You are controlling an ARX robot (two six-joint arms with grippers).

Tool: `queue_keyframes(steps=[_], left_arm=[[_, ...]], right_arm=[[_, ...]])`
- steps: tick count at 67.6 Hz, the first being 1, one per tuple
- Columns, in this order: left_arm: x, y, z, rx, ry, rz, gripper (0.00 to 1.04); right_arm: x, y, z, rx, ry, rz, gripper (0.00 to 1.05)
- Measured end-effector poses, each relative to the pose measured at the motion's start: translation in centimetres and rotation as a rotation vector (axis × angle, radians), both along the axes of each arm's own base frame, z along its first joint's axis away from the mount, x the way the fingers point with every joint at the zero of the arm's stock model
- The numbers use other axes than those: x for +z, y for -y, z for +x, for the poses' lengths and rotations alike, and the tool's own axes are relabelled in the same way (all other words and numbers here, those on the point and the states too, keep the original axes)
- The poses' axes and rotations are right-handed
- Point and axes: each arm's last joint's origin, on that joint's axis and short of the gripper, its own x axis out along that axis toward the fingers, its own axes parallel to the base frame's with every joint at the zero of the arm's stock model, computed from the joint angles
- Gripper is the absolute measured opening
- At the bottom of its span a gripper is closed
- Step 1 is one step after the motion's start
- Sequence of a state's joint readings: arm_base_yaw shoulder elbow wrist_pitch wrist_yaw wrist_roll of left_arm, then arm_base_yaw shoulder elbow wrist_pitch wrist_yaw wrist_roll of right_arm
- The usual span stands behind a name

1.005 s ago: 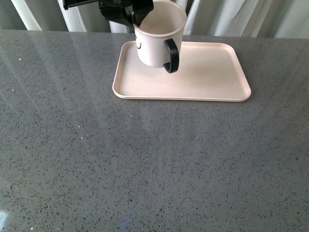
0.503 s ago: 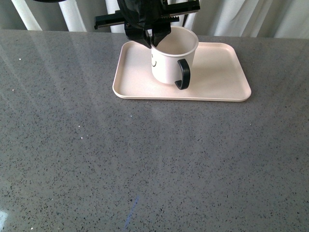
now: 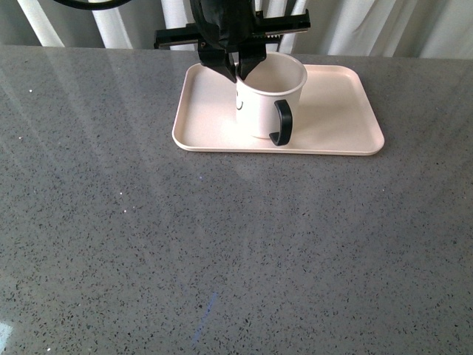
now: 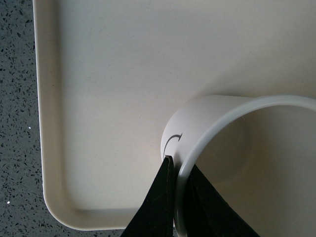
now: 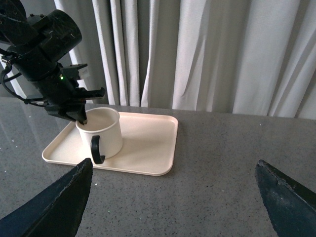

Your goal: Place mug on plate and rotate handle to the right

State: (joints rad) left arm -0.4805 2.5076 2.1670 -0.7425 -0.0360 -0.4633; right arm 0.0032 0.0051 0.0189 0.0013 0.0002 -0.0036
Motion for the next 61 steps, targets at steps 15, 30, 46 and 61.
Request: queue_keyframes(steps=[15,30,46,61], left_arm=[[0.0,0.3,0.1,-0.009,0.0,-0.005,0.19],[0.3,0.3,0.1,-0.011,0.037,-0.028,0.53],[3.3,-1.3,-1.9,-0.001,0.121,-0.071,0.9],[9.7,-5.0,-4.1,0.049,0.346,-0.162,0.95]], right_arm=[[0.0,0.0,0.0,0.0,0.0,0.0,0.96],[0.0,0.0,0.0,0.0,0.0,0.0,0.96],[0.0,0.0,0.0,0.0,0.0,0.0,0.96],[0.0,0.0,0.0,0.0,0.0,0.0,0.96]])
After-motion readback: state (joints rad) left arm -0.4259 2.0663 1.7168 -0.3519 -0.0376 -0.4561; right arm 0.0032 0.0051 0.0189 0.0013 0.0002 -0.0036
